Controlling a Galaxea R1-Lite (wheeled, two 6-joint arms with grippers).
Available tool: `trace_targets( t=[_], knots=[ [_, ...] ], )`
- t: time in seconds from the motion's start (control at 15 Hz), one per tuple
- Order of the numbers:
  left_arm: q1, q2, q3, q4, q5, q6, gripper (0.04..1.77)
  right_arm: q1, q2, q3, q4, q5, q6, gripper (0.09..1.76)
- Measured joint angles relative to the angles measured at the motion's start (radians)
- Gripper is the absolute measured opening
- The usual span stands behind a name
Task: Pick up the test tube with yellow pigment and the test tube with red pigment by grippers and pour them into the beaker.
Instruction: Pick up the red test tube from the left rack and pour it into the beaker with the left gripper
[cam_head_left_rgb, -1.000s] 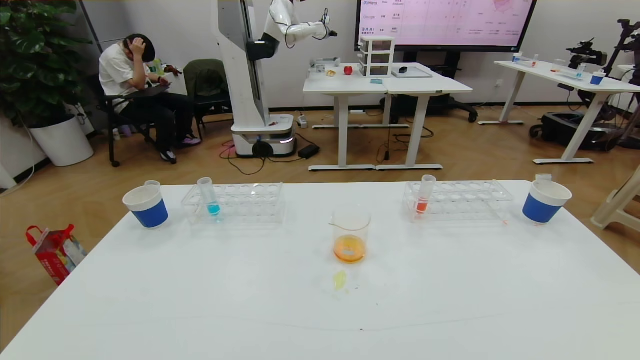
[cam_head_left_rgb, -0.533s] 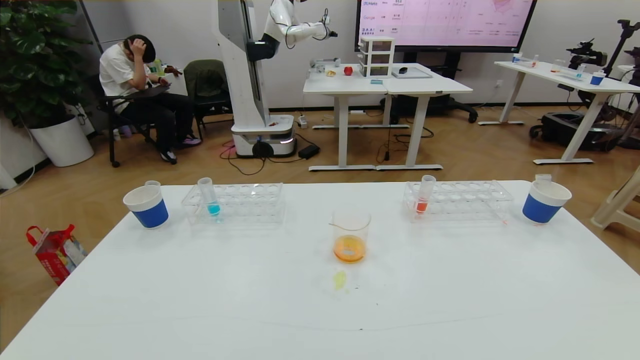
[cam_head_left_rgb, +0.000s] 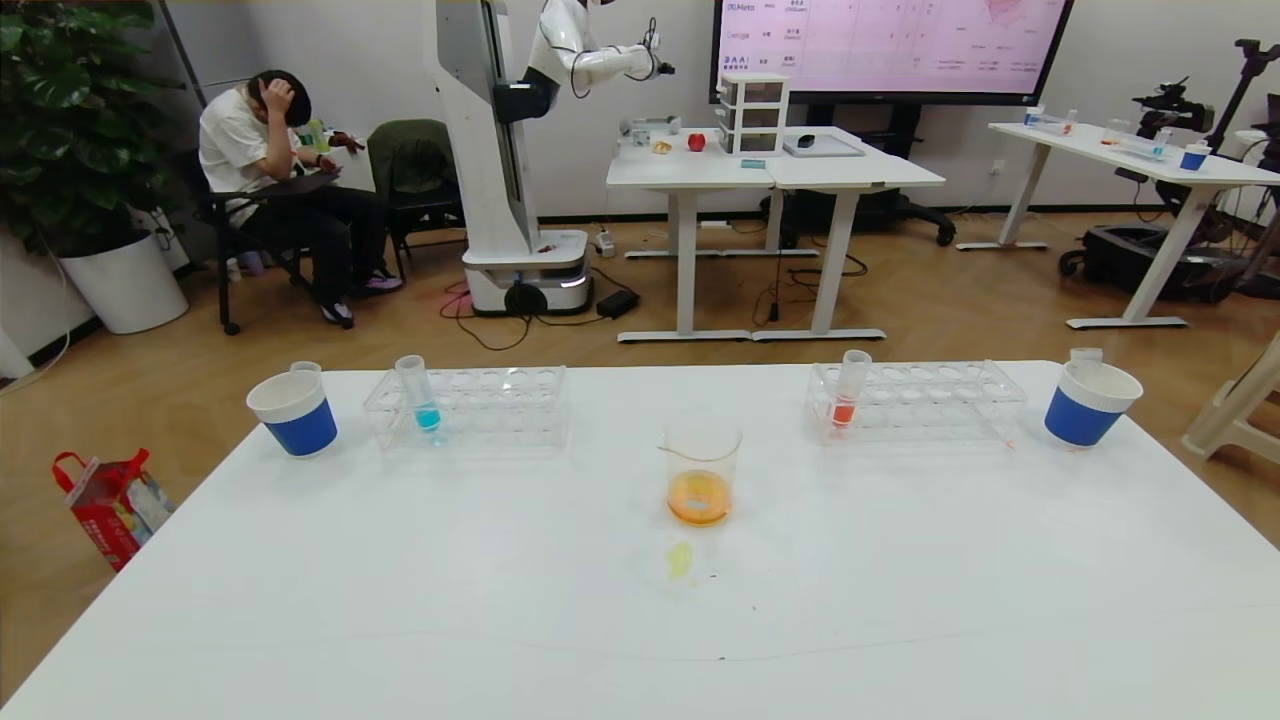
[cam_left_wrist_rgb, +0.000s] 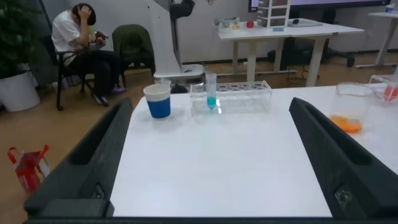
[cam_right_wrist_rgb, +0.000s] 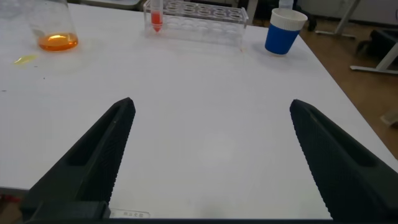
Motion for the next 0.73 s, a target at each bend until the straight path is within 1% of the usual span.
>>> trace_targets(
  t=[0.13,0.2,0.27,0.33,0.53,0.73],
  knots=[
    [0.000,-0.011,0.161,-0.071,-0.007,-0.004,1.75,0.000,0.000,0.000,0.000,0.000,0.000,1.74],
    [0.000,-0.013,0.220,-0.090,-0.015,-0.007,1.75,0.000,0.000,0.000,0.000,0.000,0.000,1.74],
    [0.001,-0.014,0.253,-0.066,-0.024,-0.009,1.75,0.000,0.000,0.000,0.000,0.000,0.000,1.74],
    [0.001,-0.015,0.272,-0.042,-0.028,-0.009,1.75,0.000,0.000,0.000,0.000,0.000,0.001,1.74],
    [0.001,-0.016,0.286,-0.049,-0.046,0.000,1.75,0.000,0.000,0.000,0.000,0.000,0.000,1.74],
    [0.001,-0.016,0.288,-0.051,-0.041,-0.021,1.75,0.000,0.000,0.000,0.000,0.001,-0.001,1.74]
  ],
)
